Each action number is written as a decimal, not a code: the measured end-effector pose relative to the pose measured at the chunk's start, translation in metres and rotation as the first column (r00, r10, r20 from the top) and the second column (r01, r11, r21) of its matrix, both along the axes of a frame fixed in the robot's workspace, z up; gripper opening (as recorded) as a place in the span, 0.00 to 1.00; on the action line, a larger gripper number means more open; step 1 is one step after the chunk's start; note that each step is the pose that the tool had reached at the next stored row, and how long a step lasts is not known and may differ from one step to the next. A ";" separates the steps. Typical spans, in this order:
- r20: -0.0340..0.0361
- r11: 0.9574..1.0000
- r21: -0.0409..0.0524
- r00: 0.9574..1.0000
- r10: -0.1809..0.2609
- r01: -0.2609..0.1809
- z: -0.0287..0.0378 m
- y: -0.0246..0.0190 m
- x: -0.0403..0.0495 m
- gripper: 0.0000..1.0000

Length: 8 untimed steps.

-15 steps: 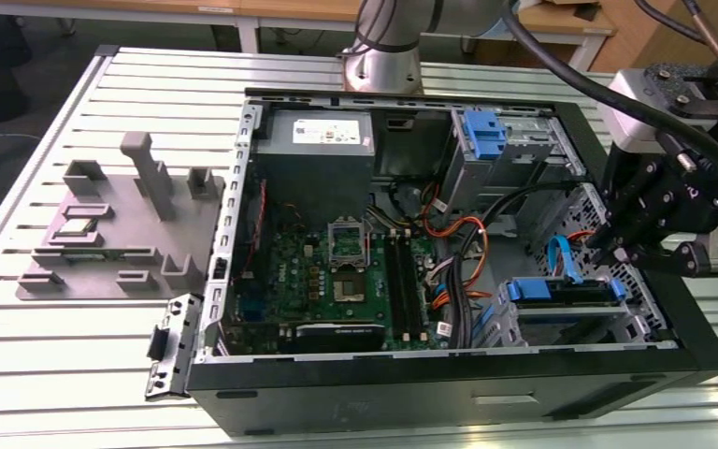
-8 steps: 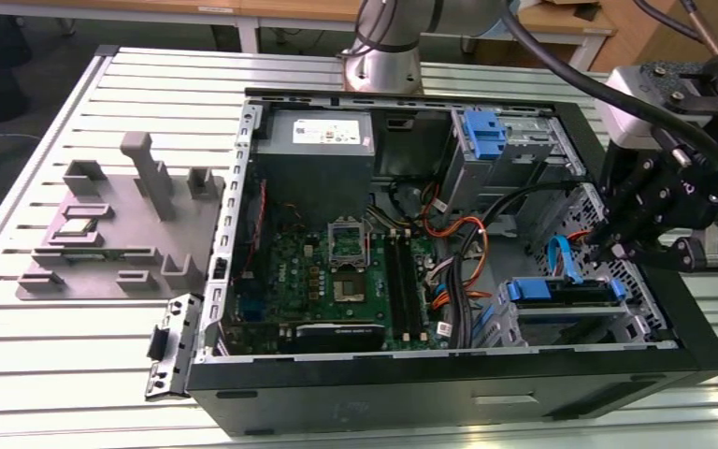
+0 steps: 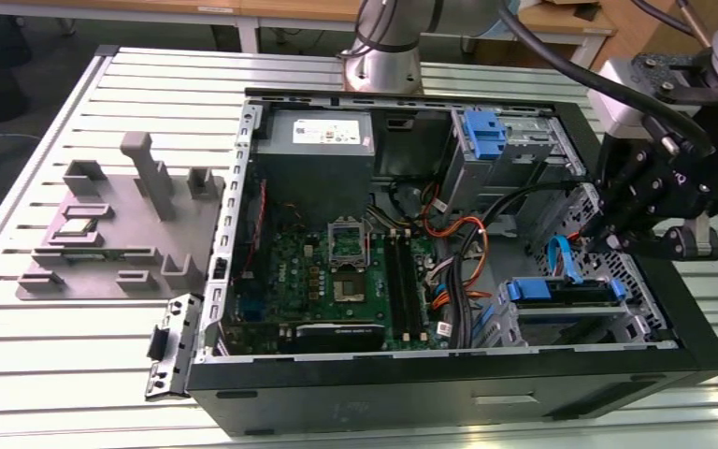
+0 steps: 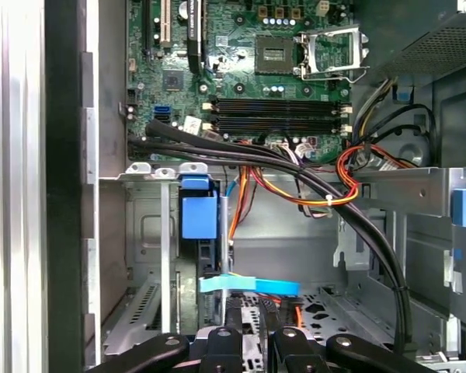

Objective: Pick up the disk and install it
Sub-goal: 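Insert the second disk wire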

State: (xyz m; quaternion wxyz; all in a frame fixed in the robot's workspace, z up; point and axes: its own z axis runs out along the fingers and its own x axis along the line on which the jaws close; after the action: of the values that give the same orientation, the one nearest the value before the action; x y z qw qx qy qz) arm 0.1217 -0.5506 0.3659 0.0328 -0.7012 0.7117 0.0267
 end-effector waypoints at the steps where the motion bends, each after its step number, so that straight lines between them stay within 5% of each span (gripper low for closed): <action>1: 0.000 1.000 0.000 1.000 0.000 0.000 -0.0001 0.0014 0.0000 0.24; 8: 0.000 1.000 0.000 1.000 0.000 0.000 -0.0008 0.0089 0.0009 0.24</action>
State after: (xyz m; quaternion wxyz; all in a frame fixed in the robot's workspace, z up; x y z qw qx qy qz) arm 0.1225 -0.5417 0.3652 0.0329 -0.7012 0.7117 0.0268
